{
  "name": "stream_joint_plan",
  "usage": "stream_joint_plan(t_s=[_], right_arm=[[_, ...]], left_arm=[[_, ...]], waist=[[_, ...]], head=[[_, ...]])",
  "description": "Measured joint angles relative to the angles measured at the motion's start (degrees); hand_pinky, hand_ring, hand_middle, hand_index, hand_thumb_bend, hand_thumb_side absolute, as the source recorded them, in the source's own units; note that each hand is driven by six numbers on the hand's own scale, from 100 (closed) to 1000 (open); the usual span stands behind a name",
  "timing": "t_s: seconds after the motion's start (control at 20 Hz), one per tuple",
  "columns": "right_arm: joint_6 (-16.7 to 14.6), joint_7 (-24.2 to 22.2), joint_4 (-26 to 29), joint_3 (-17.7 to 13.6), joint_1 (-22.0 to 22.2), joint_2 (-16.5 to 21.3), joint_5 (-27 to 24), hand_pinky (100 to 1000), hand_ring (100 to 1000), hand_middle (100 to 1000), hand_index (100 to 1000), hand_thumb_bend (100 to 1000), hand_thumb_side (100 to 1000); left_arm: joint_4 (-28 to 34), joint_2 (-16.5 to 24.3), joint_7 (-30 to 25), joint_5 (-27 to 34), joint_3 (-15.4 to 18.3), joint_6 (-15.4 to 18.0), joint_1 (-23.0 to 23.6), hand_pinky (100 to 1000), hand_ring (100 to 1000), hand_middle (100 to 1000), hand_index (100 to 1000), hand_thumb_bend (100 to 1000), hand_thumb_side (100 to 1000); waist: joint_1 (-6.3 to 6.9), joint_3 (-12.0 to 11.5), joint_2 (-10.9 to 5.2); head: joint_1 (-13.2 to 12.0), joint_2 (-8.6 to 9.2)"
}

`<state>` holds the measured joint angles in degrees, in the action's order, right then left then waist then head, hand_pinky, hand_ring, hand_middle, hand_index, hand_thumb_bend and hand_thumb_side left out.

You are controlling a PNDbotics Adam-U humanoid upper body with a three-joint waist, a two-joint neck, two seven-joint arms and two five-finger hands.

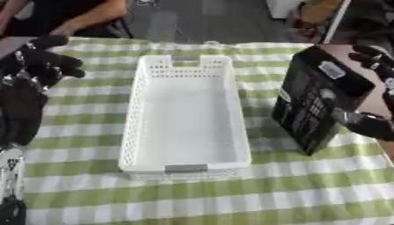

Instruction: Pick up objects on the table and place them in the box.

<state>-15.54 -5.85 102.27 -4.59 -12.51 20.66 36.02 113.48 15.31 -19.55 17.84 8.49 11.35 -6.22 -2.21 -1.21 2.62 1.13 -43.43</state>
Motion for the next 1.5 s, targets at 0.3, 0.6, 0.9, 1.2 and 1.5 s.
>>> stream_joint_plan(t_s=[0.3, 0.6, 0.9, 1.2, 1.5], right_arm=[[0.35, 0.46, 1.58, -0.34, -0.39, 0.00, 0.02, 868, 964, 930, 900, 486, 394], [0.39, 0.32, 1.56, -0.34, -0.39, 0.00, 0.03, 870, 966, 930, 902, 482, 395], [0.35, 0.28, 1.42, -0.33, -0.39, 0.00, 0.03, 871, 967, 930, 902, 479, 394], [0.14, 0.07, 0.81, -0.33, -0.39, 0.00, 0.00, 872, 969, 931, 904, 473, 395], [-0.08, -0.11, -0.75, -0.32, -0.39, 0.00, -0.02, 876, 974, 932, 909, 465, 396]], left_arm=[[0.00, 0.00, -0.01, -0.01, 0.00, -0.01, 0.00, 669, 668, 814, 690, 463, 841], [0.00, 0.00, 0.00, -0.03, 0.00, -0.01, 0.00, 669, 668, 814, 690, 463, 841], [0.00, 0.00, 0.00, -0.08, 0.00, -0.01, 0.00, 669, 668, 814, 690, 464, 841], [0.00, 0.00, 0.00, -0.17, 0.00, -0.01, 0.00, 669, 668, 814, 690, 464, 841], [0.00, 0.00, -0.01, -0.18, 0.00, -0.01, 0.00, 669, 667, 814, 689, 464, 842]], waist=[[0.00, 0.00, 0.00], [0.00, 0.00, 0.00], [0.00, 0.00, 0.00], [0.00, 0.00, 0.00], [0.00, -0.02, 0.01]], head=[[0.00, 0.10], [0.00, 0.36], [0.00, 0.36], [0.00, 0.36], [0.00, 0.36]])
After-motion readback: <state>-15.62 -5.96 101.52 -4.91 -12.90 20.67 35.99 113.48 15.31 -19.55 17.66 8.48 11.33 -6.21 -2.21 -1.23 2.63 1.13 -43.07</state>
